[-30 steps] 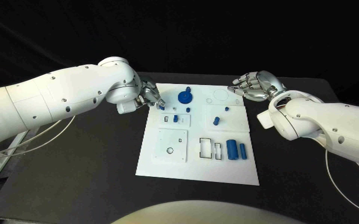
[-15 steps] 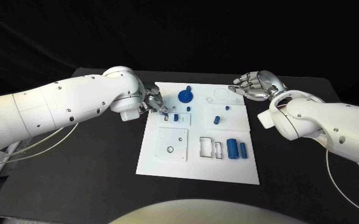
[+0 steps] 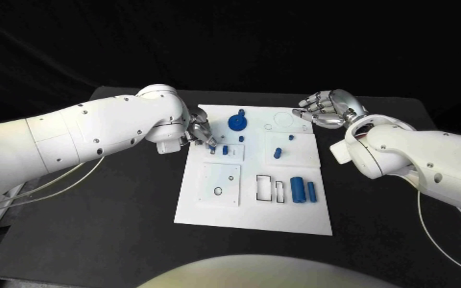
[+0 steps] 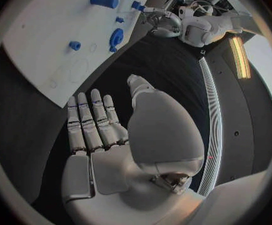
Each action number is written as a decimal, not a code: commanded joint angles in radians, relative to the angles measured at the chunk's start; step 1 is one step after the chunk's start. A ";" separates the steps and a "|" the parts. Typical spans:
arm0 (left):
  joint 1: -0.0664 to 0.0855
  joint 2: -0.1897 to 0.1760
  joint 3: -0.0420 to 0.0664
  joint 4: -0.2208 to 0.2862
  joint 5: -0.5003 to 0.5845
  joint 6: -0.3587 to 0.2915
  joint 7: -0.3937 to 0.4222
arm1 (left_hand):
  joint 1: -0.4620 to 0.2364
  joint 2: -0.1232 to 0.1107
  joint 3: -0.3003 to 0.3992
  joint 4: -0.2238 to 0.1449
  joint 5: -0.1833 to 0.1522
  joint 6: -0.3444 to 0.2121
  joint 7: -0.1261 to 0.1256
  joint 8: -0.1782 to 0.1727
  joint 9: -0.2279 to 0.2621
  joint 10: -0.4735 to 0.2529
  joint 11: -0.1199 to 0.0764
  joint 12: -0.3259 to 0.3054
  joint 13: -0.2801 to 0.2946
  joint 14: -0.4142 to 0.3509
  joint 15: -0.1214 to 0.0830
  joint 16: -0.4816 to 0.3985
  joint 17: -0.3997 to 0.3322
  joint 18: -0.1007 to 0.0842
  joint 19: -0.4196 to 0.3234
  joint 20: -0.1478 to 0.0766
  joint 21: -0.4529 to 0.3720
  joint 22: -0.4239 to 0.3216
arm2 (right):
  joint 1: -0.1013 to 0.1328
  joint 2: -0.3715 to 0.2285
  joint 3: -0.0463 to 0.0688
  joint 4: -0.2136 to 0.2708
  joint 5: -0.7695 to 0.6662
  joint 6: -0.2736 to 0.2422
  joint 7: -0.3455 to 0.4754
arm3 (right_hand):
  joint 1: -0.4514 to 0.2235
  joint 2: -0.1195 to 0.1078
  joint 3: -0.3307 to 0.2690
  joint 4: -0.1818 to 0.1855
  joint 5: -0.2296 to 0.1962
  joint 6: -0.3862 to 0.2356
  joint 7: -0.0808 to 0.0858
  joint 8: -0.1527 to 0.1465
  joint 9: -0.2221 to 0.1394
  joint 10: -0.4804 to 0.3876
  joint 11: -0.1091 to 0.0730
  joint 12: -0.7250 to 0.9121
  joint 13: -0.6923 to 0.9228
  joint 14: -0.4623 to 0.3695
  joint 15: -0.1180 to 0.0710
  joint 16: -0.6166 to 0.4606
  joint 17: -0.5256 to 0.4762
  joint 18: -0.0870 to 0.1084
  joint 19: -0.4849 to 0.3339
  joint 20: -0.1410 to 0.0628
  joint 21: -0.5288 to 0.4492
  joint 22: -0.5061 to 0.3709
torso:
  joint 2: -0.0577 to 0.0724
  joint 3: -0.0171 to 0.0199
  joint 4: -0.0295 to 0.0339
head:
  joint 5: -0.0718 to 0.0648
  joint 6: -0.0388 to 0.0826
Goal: Assemble the parts on the task board
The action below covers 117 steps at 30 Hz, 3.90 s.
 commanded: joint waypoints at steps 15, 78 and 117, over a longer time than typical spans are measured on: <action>0.001 0.028 0.000 -0.044 0.000 0.131 -0.014 | 0.004 0.010 0.167 -0.159 0.006 0.043 -0.038 0.007 0.073 0.007 0.000 -0.006 -0.001 0.098 -0.005 0.004 0.236 -0.009 0.037 -0.006 -0.005 0.215 | -0.001 0.001 0.000 0.001 0.009 0.014 0.023 | -0.006 0.011 0.000 -0.002 0.007 -0.006 0.094 0.005 -0.003 0.007 0.003 -0.003 -0.001 -0.004 0.001 0.005 -0.003 -0.014 -0.012 -0.003 -0.004 -0.004 | 0.000 -0.0008 0.0010 | -0.001 -0.003; 0.001 0.047 0.004 -0.082 0.026 0.077 -0.010 | -0.170 -0.026 -0.226 0.127 -0.161 0.055 -0.050 -0.038 0.045 -0.003 -0.008 -0.015 -0.007 0.095 -0.002 -0.004 0.222 -0.008 0.035 -0.004 -0.016 0.213 | -0.001 -0.003 0.000 0.003 0.010 0.014 0.022 | -0.006 0.012 0.003 -0.003 0.008 -0.007 0.094 0.006 -0.005 0.007 0.003 -0.004 -0.001 -0.005 0.001 0.006 -0.005 -0.014 -0.015 -0.003 -0.004 -0.005 | -0.001 0.0003 0.0003 | -0.012 -0.001; -0.027 0.069 -0.010 -0.040 -0.544 -0.354 0.705 | 0.237 -0.090 -0.182 -0.084 -0.198 -0.030 0.045 -0.338 -0.206 -0.448 0.107 -0.458 -0.477 -0.172 0.093 -0.352 -0.289 0.109 -0.253 0.088 -0.724 0.011 | -0.001 -0.002 0.000 0.000 0.000 0.002 0.015 | 0.001 0.023 0.018 -0.005 0.009 -0.004 0.092 0.011 -0.008 0.011 0.001 -0.003 -0.001 -0.003 0.000 0.011 -0.009 -0.013 -0.010 -0.003 0.000 -0.006 | 0.000 -0.0015 0.0003 | -0.024 0.011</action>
